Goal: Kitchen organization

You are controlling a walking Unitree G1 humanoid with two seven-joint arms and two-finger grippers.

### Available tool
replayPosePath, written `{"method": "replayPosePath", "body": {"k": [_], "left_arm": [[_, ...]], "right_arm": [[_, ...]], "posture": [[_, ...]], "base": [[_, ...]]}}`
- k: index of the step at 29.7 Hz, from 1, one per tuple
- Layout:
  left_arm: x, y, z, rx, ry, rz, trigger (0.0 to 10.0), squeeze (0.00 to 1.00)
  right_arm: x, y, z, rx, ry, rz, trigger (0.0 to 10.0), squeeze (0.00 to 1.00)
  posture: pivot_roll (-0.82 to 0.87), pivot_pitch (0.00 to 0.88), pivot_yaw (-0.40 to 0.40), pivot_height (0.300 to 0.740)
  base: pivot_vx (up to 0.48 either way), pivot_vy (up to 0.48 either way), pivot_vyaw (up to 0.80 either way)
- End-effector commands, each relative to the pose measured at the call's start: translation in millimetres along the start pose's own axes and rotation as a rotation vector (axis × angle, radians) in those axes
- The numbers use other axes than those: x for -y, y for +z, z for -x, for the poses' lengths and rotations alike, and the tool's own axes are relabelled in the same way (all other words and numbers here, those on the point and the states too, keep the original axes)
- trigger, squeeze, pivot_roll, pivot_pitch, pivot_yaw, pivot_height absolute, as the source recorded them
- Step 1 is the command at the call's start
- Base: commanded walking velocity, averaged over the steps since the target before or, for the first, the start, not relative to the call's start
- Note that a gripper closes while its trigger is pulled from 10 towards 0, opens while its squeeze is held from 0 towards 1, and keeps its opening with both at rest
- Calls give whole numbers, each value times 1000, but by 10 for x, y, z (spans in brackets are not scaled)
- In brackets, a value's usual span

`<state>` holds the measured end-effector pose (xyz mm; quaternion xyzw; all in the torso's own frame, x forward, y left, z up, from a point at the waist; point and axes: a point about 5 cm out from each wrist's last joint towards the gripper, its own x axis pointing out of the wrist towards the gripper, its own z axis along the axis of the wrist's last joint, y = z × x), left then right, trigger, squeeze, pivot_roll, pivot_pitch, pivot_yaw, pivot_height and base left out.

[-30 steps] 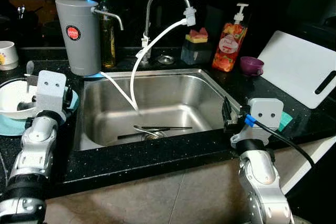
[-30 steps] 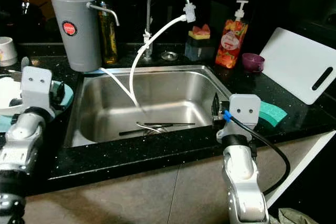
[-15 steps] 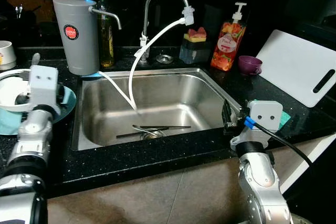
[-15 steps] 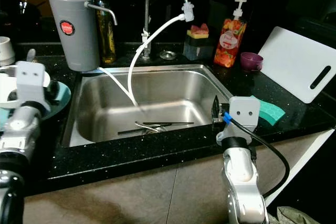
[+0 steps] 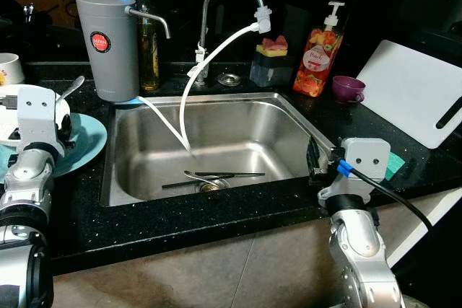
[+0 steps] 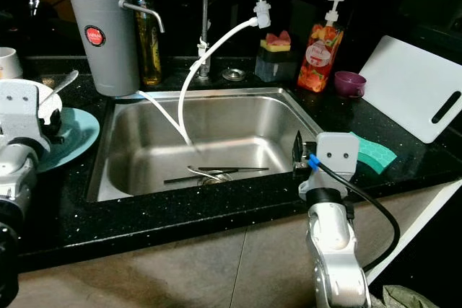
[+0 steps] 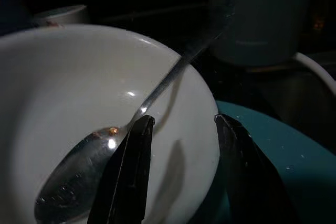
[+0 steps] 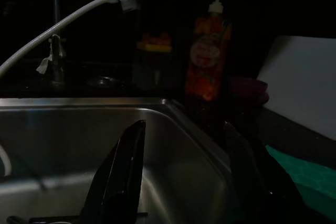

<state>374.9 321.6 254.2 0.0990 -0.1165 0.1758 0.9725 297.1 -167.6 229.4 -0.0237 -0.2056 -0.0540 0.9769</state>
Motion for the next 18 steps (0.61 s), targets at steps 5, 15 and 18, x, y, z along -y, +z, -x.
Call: {"method": "replayPosePath", "body": {"k": [5,15,18], "left_arm": [[-10,-47,3,-28,-8,53,10000,0],[44,-260,74,-122,-49,63,10000,0],[48,-272,79,-126,-53,69,10000,0]], "right_arm": [[62,45,13,13,-20,15,10000,0],[106,98,-3,36,-43,21,10000,0],[119,103,3,37,-46,25,10000,0]], "posture": [[56,117,-106,740],[34,91,-90,740],[20,85,-91,740]], "base": [[0,0,0],[0,0,0],[0,0,0]]}}
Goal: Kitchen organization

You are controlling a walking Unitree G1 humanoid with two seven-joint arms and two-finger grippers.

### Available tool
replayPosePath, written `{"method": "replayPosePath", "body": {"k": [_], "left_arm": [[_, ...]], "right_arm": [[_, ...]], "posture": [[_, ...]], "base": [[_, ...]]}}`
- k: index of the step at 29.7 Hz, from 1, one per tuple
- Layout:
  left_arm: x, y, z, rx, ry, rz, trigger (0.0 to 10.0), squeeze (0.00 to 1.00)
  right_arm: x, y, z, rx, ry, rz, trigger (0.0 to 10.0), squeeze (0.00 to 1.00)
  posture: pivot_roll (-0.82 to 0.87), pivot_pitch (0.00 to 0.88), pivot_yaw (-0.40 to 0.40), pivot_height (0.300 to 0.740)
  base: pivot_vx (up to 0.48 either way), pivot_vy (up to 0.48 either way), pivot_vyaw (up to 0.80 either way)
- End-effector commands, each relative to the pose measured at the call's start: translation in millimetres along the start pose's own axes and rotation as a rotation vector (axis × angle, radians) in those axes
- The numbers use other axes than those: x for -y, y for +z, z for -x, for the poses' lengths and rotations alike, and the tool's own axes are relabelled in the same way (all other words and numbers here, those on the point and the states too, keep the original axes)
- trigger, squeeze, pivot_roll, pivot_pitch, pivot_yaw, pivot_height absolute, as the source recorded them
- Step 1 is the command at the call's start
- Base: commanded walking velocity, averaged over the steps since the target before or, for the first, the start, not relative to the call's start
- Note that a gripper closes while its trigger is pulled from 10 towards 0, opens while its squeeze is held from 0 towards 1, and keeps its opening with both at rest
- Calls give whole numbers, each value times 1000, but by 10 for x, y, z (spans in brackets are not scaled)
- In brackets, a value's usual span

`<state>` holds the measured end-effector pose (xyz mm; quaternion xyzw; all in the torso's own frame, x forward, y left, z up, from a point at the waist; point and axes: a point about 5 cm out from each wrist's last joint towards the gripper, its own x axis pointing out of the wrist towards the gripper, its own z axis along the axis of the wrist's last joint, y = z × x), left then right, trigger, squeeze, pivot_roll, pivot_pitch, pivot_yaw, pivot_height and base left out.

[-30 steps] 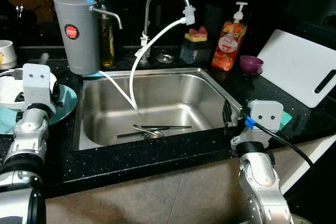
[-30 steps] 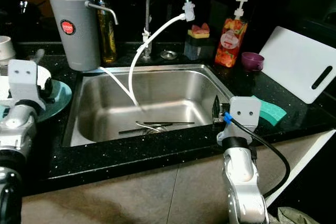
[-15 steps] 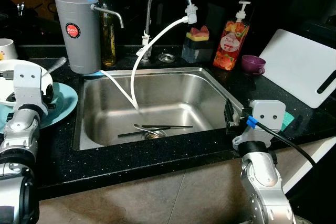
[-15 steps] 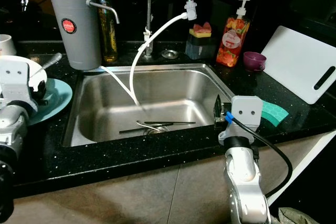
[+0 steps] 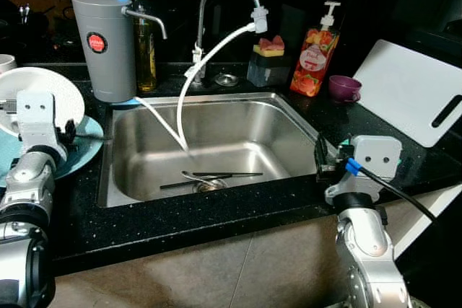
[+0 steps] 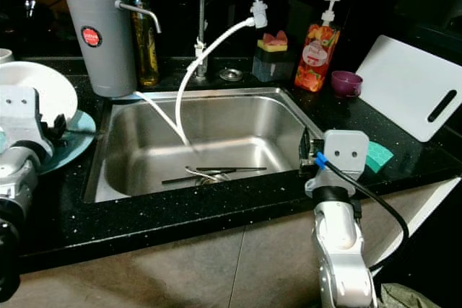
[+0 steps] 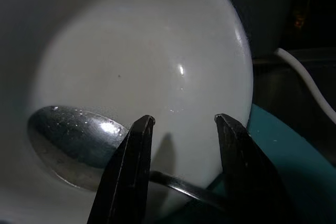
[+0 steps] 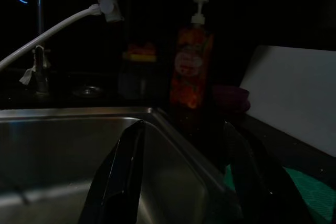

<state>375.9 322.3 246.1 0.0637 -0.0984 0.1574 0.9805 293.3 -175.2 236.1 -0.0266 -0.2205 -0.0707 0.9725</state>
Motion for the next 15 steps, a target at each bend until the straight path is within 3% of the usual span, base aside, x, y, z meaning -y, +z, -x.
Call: {"method": "replayPosePath", "body": {"k": [1,9,15], "left_arm": [[27,-197,59,-81,-16,2,10000,0],[41,-213,64,-87,-26,-4,10000,0],[40,-110,28,-46,-31,-15,10000,0]], "right_arm": [[39,31,1,7,-13,14,10000,0],[59,52,-11,14,-19,19,10000,0],[47,46,-4,12,-16,16,10000,0]], "posture": [[20,85,-91,740],[14,80,-90,740],[19,80,-92,740]], "base": [[0,0,0],[0,0,0],[0,0,0]]}}
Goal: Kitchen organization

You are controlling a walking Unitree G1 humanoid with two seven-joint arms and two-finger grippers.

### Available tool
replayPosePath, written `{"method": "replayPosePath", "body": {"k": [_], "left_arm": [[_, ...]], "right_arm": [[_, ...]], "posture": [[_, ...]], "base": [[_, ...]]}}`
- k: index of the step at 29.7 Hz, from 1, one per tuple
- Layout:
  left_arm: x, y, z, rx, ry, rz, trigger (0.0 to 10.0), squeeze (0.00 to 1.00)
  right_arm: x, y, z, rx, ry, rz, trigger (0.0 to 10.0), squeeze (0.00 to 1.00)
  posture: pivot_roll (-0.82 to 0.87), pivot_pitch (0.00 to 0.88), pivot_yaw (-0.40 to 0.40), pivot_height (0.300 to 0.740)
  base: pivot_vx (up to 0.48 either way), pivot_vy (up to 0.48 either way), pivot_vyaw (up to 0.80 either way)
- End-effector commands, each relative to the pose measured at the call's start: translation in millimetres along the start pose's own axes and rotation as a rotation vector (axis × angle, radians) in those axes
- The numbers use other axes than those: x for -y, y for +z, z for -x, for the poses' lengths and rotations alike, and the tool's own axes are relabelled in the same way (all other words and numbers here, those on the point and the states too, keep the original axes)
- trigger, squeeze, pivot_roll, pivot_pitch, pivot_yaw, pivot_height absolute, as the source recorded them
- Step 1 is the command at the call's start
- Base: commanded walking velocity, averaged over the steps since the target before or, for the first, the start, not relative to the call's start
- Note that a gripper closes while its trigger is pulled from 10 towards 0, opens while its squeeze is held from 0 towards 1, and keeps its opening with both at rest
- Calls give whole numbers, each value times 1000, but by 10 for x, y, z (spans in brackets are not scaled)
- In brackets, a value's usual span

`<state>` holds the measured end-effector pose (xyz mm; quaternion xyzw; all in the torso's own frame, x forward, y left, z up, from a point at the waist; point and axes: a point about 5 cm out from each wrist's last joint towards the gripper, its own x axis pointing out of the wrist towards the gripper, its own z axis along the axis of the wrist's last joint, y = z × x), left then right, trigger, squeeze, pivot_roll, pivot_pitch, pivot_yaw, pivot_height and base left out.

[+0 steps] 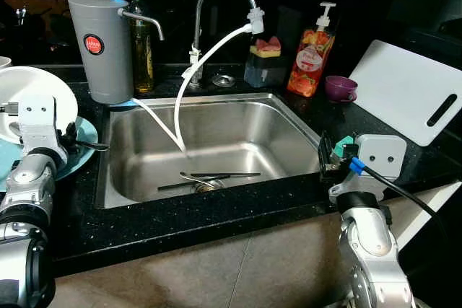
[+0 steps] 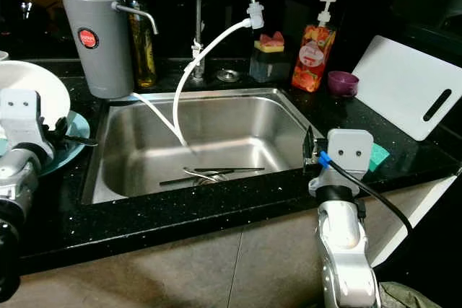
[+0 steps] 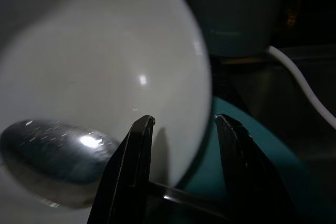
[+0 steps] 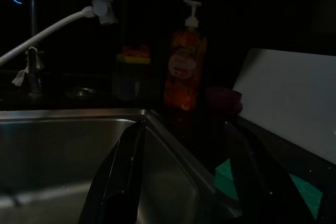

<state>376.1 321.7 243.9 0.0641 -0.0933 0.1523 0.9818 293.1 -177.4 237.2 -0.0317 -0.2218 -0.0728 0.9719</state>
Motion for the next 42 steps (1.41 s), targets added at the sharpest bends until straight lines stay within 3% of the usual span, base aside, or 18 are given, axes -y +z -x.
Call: {"method": "replayPosePath", "body": {"k": [1,5,27,42], "left_arm": [[33,-89,22,-37,-20,-13,10000,0],[40,-50,6,-29,-33,-15,10000,0],[47,-302,101,-120,-50,-70,10000,0],[38,-409,172,-119,-84,-62,10000,0]], "right_arm": [[25,36,1,9,-14,6,10000,0],[13,30,-7,8,-8,3,10000,0],[25,39,-8,13,-15,3,10000,0],[2,27,-15,11,-14,-6,10000,0]], "posture": [[19,80,-92,740],[26,80,-93,740],[18,83,-87,740],[32,77,-84,740]], "base": [[0,0,0],[0,0,0],[0,0,0],[0,0,0]]}}
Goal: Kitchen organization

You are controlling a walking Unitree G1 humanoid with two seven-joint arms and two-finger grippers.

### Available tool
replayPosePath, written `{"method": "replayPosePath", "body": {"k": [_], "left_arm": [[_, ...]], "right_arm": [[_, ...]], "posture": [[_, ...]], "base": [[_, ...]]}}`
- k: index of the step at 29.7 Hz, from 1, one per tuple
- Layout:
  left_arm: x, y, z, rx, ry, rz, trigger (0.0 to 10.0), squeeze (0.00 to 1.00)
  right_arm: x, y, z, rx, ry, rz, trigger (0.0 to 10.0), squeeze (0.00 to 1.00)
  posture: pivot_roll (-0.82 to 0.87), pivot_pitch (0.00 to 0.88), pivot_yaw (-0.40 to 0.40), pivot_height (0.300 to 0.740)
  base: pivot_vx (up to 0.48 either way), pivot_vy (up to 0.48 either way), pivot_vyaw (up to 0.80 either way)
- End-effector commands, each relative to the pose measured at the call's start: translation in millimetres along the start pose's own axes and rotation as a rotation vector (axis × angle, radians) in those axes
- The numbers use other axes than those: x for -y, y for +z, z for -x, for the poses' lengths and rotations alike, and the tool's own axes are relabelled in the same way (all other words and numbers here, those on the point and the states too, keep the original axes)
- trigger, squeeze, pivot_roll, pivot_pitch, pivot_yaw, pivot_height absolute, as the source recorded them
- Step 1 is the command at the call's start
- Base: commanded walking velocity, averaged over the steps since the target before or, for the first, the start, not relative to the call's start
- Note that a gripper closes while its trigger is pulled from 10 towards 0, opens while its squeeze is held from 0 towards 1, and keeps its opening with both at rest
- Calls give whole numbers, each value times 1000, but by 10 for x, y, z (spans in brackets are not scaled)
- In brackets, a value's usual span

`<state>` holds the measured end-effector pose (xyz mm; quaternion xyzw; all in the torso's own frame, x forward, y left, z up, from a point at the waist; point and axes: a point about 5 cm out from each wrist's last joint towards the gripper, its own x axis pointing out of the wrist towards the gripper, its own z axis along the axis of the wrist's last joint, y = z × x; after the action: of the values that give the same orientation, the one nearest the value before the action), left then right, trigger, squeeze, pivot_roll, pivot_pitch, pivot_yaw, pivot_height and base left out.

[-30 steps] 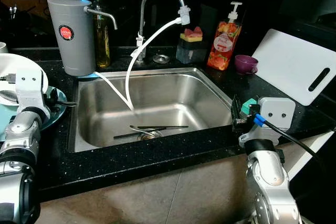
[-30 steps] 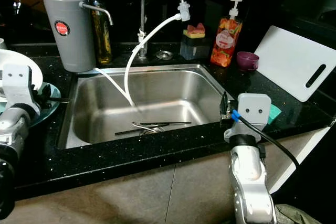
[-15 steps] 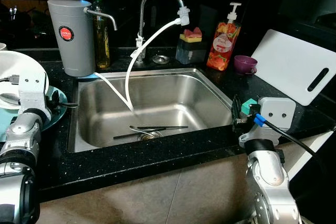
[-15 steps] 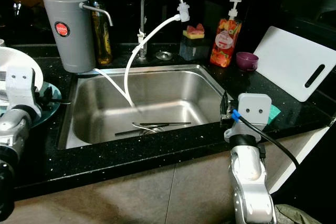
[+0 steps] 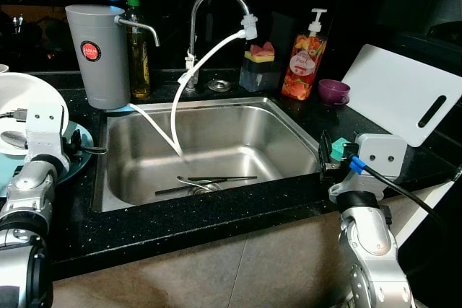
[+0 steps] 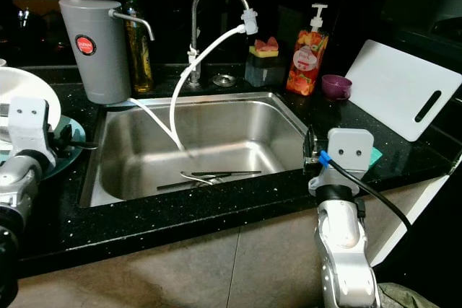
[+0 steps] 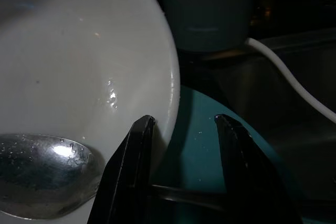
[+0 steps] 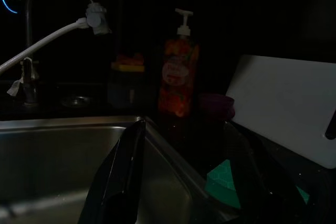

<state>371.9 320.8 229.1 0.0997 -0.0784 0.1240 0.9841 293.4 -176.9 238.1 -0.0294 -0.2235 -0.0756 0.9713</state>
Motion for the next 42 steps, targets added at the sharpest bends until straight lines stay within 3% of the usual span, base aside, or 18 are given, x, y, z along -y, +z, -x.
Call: {"method": "replayPosePath", "body": {"k": [1,5,18,32,42], "left_arm": [[53,-280,102,-98,-33,16,10000,0],[43,-290,127,-76,-62,26,10000,0],[-96,126,27,119,-46,81,10000,0],[29,-202,84,-49,-19,16,10000,0],[9,-298,132,-84,-25,-4,10000,0]], "right_arm": [[5,20,-9,8,-7,-3,10000,0],[4,12,-10,6,-4,-4,10000,0],[-13,0,-11,-2,12,-8,10000,0],[-2,18,-20,1,17,2,10000,0],[-9,21,-17,1,18,0,10000,0]], "posture": [[41,81,-86,740],[41,81,-86,740],[65,100,-98,740],[43,98,-104,740],[47,96,-101,740]], "base": [[0,0,0],[0,0,0],[0,0,0],[0,0,0],[0,0,0]]}}
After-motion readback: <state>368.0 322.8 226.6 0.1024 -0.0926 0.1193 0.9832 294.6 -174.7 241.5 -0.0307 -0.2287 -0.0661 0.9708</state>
